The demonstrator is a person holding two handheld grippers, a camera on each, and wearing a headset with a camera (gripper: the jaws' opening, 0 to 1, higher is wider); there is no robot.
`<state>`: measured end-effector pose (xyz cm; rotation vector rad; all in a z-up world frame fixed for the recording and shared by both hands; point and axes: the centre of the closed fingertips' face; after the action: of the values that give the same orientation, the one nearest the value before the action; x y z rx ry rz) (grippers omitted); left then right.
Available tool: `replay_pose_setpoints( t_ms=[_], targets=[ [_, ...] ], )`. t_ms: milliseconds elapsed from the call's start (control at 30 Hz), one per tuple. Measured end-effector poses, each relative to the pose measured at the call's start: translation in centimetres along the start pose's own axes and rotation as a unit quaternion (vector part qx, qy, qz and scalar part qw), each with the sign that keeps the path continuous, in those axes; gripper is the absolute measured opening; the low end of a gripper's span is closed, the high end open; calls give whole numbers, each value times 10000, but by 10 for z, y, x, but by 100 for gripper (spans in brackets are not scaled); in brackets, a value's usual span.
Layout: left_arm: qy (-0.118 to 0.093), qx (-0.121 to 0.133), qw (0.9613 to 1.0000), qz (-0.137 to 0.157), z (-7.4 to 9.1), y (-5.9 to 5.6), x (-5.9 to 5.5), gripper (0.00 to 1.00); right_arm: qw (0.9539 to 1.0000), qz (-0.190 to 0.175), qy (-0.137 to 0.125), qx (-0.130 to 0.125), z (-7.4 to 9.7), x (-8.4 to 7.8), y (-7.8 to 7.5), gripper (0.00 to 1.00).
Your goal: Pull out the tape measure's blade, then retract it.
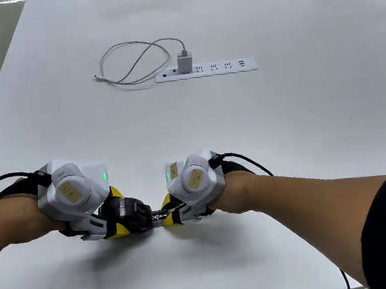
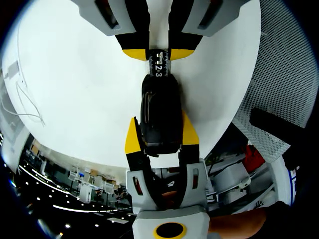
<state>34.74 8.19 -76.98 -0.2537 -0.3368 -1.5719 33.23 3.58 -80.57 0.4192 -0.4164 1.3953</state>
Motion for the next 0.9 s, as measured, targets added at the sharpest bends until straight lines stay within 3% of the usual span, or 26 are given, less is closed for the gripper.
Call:
replay_pose_setpoints(
  t_ms=[900],
  targets=[
    [89, 16, 10000, -4, -3, 3, -3, 31, 9998, -14, 176, -93, 8, -17, -2, 10]
  ],
)
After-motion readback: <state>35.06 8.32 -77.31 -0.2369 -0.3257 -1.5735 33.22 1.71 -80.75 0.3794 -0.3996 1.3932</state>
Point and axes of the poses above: the centre of the closed fingertips' face, and the gripper's own axes: z roughly backward along the fingers, y roughly to its left, x roughly out of its top, and after that the axes turned 9 degrees about y, right-handed
